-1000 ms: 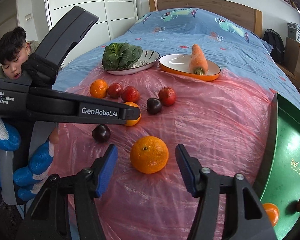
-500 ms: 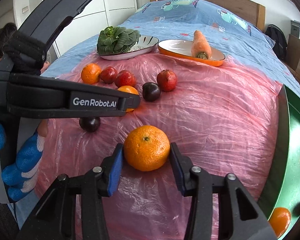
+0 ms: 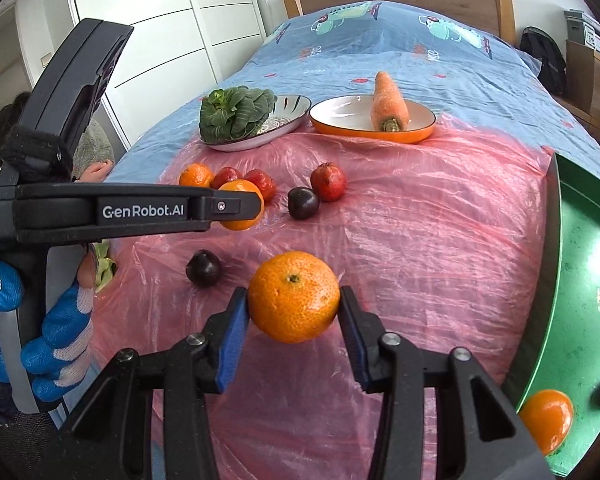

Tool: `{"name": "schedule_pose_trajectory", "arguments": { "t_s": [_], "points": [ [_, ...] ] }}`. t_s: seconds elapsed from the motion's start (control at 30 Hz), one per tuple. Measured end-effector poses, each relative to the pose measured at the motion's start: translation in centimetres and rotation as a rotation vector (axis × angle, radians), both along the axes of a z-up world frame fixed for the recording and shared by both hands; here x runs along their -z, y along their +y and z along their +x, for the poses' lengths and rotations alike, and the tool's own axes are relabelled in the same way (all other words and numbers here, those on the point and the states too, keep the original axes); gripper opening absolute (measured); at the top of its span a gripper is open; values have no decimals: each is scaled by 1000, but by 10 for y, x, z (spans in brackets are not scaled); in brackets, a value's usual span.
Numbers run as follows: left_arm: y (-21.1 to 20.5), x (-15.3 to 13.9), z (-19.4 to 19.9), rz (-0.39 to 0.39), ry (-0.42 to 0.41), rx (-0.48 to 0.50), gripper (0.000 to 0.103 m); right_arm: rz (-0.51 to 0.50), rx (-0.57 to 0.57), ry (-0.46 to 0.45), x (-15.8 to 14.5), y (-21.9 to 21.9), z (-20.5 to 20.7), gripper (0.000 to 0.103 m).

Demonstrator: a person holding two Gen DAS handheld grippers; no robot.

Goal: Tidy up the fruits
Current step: 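Carry both oranges over the green tray while the right gripper releases its orange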

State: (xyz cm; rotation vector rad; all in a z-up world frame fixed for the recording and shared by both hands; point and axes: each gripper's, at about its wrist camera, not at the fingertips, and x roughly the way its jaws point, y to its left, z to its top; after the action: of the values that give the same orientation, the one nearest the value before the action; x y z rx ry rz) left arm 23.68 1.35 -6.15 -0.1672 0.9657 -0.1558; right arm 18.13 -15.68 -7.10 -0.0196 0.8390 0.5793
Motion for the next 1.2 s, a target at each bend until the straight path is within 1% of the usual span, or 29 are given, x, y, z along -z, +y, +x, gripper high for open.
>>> {"name": "schedule_pose_trajectory", "arguments": {
  "t_s": [0.3, 0.63, 0.9, 1.2],
  "points": [
    [-16, -22, -19, -14, -16, 28, 31, -1, 26, -24, -25, -21, -24, 76],
    [-49, -36, -42, 4, -17, 89, 31, -23, 94, -40, -35, -56, -41, 76],
    [-96, -43, -42, 1, -18, 178, 31, -45, 197, -48, -34, -102, -45, 76],
    [-159, -45, -32, 10, -16, 285, 31, -33, 349, -59, -27, -167, -36, 76]
  ]
}}
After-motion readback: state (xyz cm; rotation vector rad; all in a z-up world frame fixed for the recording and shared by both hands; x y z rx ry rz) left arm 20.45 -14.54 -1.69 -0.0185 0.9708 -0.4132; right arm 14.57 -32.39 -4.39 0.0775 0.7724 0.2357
